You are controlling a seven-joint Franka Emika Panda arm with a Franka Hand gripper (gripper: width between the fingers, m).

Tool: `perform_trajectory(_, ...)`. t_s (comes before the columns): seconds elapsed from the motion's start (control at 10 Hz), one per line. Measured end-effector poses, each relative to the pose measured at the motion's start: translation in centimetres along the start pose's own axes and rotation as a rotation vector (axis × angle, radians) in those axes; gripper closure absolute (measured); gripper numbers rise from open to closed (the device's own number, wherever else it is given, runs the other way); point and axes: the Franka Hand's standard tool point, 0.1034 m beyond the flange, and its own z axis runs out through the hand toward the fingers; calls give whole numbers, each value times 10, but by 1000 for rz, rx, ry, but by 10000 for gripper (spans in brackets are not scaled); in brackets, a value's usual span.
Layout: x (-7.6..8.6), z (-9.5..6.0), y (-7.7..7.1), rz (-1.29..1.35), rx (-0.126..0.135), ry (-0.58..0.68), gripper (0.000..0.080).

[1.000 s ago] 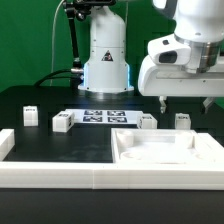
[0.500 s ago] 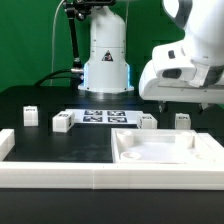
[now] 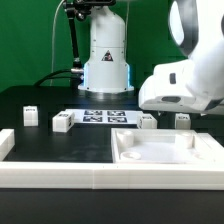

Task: Assemble one leg

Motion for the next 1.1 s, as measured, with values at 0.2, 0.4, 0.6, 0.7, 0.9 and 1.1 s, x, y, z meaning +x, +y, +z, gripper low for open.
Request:
perform_trajectory(0.2, 6, 6, -4, 16, -2, -86, 151)
perform_trajectory(0.4, 12, 7, -6, 15, 3, -59, 151)
perform_trajectory(0.6, 12, 14, -10, 11, -5, -66, 151)
perform_trajectory(0.7, 12, 20, -12, 9, -10, -63, 151)
perform_trajectory(0.9, 12, 28, -16, 9, -20, -63, 151)
perform_trajectory(1.1, 11, 29, -18, 6, -24, -63, 264)
